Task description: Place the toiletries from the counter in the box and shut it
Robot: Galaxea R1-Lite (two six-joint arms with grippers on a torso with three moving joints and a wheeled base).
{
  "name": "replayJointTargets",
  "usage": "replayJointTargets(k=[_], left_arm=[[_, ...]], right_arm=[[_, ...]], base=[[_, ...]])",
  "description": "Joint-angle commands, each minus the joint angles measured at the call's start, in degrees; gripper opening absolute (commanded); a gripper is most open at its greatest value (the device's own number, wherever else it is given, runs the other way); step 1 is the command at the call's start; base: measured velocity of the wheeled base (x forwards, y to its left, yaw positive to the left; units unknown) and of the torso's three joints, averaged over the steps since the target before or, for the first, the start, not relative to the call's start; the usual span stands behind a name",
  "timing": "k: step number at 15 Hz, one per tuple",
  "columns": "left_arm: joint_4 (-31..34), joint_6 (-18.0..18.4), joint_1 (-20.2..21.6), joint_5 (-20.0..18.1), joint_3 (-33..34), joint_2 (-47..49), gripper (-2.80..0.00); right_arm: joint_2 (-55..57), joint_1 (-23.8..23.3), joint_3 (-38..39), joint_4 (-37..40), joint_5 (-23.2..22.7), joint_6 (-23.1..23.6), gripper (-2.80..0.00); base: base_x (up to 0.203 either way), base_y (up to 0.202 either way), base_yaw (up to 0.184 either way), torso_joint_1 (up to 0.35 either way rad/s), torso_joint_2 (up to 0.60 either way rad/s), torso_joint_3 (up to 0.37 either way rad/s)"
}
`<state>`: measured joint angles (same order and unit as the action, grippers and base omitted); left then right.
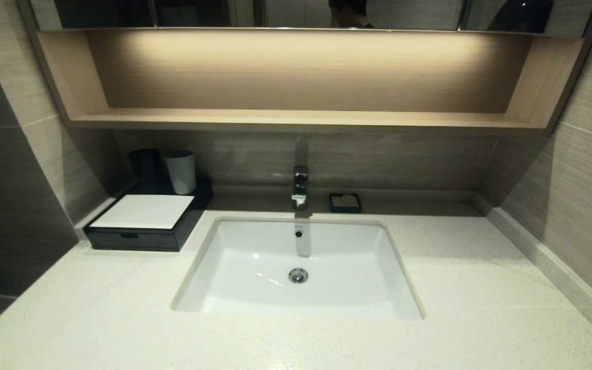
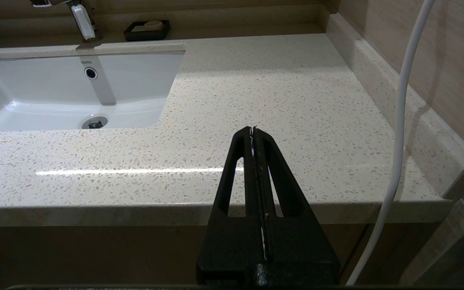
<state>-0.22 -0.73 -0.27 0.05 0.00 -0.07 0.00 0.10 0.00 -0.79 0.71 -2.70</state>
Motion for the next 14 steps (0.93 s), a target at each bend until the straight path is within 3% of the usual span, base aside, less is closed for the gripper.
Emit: replayJointTargets(k=[1,14], left_arm=[[-0.04,-0.06,0.00,0.03,0.02,-0.01,-2.80],[-0.04,-0.09,0.00,0.03,0.07,-0.01,-2.80]], right_arm=[[0.00,-0.01,0.00,0.00,0.03,-0.02,-2.80],[0.00,-0.01,0.00,-0.09,-0.09,-0.64,-2.80]], base=[[0.000,0.000,0.000,0.000,0.00,0.000],[0.000,0.000,0.000,0.000,0.00,0.000]])
